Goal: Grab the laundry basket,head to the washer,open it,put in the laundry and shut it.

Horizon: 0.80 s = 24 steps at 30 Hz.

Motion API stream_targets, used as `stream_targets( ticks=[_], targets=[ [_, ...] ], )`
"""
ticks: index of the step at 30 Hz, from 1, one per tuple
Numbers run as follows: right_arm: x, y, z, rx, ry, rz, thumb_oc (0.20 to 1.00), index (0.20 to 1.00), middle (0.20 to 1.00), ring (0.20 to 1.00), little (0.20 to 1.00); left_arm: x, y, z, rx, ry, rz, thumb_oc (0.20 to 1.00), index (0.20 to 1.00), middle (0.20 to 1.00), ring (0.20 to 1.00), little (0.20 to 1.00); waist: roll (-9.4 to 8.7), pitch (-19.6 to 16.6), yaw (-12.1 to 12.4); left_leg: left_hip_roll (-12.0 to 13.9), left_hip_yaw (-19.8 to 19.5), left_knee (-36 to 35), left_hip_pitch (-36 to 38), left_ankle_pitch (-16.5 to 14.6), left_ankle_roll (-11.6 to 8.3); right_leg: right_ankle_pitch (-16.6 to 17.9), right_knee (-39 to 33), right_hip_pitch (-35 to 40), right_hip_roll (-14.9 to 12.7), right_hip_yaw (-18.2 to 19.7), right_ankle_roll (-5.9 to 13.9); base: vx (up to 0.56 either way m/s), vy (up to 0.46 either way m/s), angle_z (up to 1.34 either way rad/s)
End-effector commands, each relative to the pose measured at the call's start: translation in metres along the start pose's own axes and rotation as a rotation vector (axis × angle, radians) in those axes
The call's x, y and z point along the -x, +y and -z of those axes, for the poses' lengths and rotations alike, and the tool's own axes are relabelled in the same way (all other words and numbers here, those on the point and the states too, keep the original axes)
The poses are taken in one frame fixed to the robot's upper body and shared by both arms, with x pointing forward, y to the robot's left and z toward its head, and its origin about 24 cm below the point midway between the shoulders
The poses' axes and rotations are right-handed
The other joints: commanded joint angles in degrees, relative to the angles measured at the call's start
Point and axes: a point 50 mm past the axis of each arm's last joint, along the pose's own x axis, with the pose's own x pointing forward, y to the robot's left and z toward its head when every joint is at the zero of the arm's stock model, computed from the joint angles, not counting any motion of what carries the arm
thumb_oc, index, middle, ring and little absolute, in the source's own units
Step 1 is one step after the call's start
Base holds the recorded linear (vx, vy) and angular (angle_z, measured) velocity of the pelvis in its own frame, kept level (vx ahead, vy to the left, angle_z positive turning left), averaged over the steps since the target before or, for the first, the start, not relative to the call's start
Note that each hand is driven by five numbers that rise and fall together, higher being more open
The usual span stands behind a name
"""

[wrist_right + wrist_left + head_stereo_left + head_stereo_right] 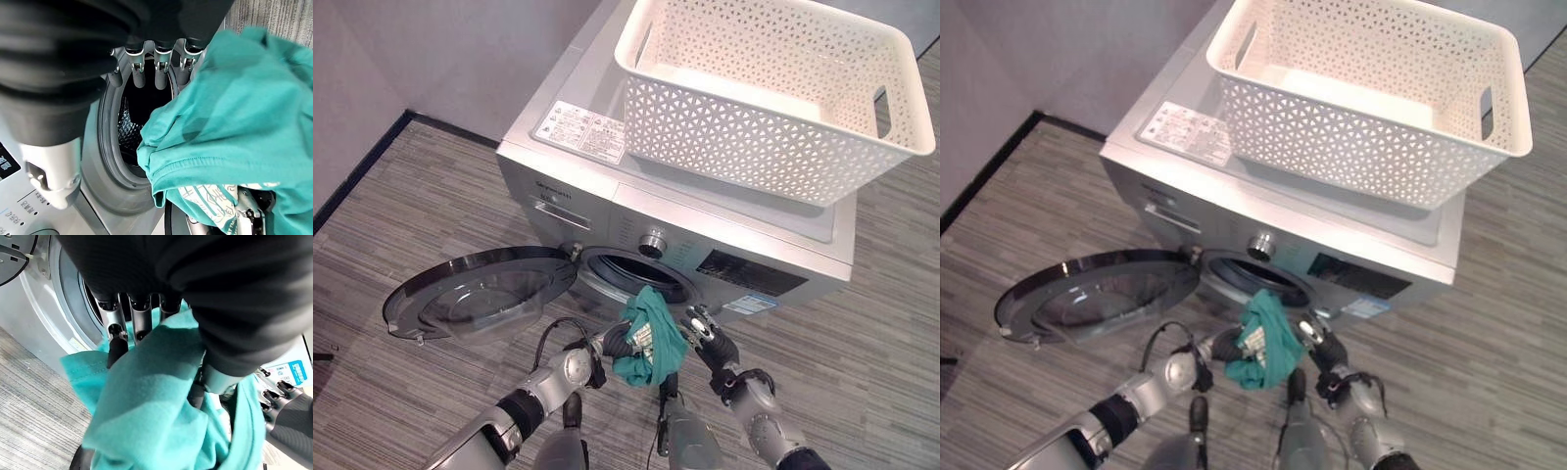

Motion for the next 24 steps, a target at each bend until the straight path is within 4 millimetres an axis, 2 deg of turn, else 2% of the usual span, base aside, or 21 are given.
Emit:
stream_targets(
  ticks=[1,2,4,5,7,10,11,12,14,19,20,24],
  targets=[
    [0.004,-0.009,-0.013,-0.059,-0.087,-0.004,1.0,1.0,1.0,1.0,1.0,-0.009,0.006,-0.017,-0.001,-0.083,-0.044,0.2,0.2,0.2,0.2,0.2,0.34,-0.02,0.88,1.19,0.96,2.43,-1.38,-4.17,1.07,-6.98,4.68,-0.99,-2.55,1.13,3.06,0.0,0.0,0.0],
    [0.018,-0.031,0.008,-0.123,-0.026,0.083,1.0,1.0,1.0,1.0,1.0,-0.008,0.002,-0.004,0.03,-0.03,-0.051,0.2,0.2,0.2,0.2,0.2,0.29,-0.02,0.35,1.26,1.18,2.31,-1.27,-4.09,0.93,-6.88,4.72,-1.16,-2.54,1.26,3.17,0.0,0.0,0.0],
    [0.048,-0.067,0.045,-0.209,0.073,0.3,1.0,1.0,1.0,1.0,1.0,-0.006,0.0,0.007,0.059,0.027,-0.065,0.2,0.2,0.2,0.2,0.2,0.24,0.09,-0.63,1.35,1.48,1.92,-1.19,-3.82,0.8,-6.77,4.78,-1.55,-2.41,1.44,3.34,0.0,0.0,0.0],
    [0.048,-0.067,0.045,-0.209,0.073,0.3,1.0,1.0,1.0,1.0,1.0,-0.006,0.0,0.007,0.059,0.027,-0.065,0.2,0.2,0.2,0.2,0.2,0.24,0.09,-0.63,1.35,1.48,1.91,-1.19,-3.82,0.8,-6.77,4.79,-1.55,-2.41,1.45,3.34,0.0,-0.008,-0.06],
    [0.105,-0.121,0.089,-0.165,0.311,0.716,1.0,1.0,1.0,1.0,1.0,-0.01,-0.001,0.017,0.096,0.098,-0.096,0.2,0.2,0.2,0.2,0.2,0.47,1.72,-1.99,1.53,1.67,2.26,-2.1,-3.64,0.65,-6.6,5.18,-2.89,-2.23,1.96,3.45,-0.04,-0.022,-0.11],
    [0.105,-0.121,0.089,-0.165,0.31,0.716,1.0,1.0,1.0,1.0,1.0,-0.01,0.0,0.017,0.096,0.097,-0.096,0.2,0.2,0.2,0.2,0.2,0.47,1.67,-1.99,1.52,1.68,2.27,-2.18,-3.62,0.66,-6.59,5.2,-2.98,-2.25,1.97,3.45,-0.02,-0.009,-0.11],
    [0.114,-0.129,0.095,-0.139,0.374,0.822,1.0,1.0,1.0,1.0,1.0,-0.014,0.0,0.019,0.145,0.132,-0.124,0.2,0.2,0.2,0.2,0.2,0.71,2.39,-2.2,1.72,1.87,2.81,-2.44,-3.95,0.58,-6.7,5.41,-3.26,-2.05,2.14,3.38,-0.04,-0.028,-0.08],
    [0.115,-0.129,0.098,-0.117,0.41,0.87,1.0,1.0,1.0,1.0,1.0,-0.019,0.005,0.019,0.199,0.162,-0.17,0.2,0.2,0.2,0.2,0.2,0.73,2.9,-2.59,1.8,2.12,3.45,-3.27,-3.85,0.54,-6.47,5.55,-4.18,-2.06,2.53,3.28,-0.07,-0.033,-0.04],
    [0.107,-0.125,0.099,-0.08,0.417,0.866,1.0,1.0,1.0,1.0,1.0,-0.027,0.019,0.012,0.273,0.163,-0.244,0.2,0.2,0.2,0.2,0.2,0.43,3.22,-3.72,2.35,3.07,4.4,-3.82,-4.16,0.35,-6.24,5.45,-5.2,-1.66,3.92,3.13,-0.06,-0.021,-0.08],
    [0.106,-0.125,0.099,-0.024,0.446,0.893,1.0,1.0,1.0,1.0,1.0,-0.032,0.026,0.007,0.343,0.155,-0.289,0.2,0.2,0.2,0.2,0.2,0.19,3.14,-4.2,2.79,4.04,4.88,-4.22,-4.36,0.06,-5.83,5.13,-6.07,-1.43,4.71,3.1,-0.02,-0.023,-0.2],
    [0.103,-0.123,0.099,-0.019,0.445,0.895,1.0,1.0,1.0,1.0,1.0,-0.035,0.033,0.002,0.388,0.143,-0.327,0.2,0.2,0.2,0.2,0.2,0.07,3.38,-4.55,2.88,4.37,5.43,-4.54,-4.61,-0.06,-5.65,5.09,-6.42,-1.42,5.04,3.11,-0.02,-0.008,-0.13],
    [0.103,-0.123,0.098,-0.018,0.445,0.895,1.0,1.0,1.0,1.0,1.0,-0.035,0.033,0.002,0.388,0.143,-0.328,0.2,0.2,0.2,0.2,0.2,0.07,3.39,-4.55,2.89,4.39,5.47,-4.57,-4.64,-0.06,-5.65,5.1,-6.45,-1.41,5.06,3.11,-0.01,-0.002,-0.05]
  ],
)
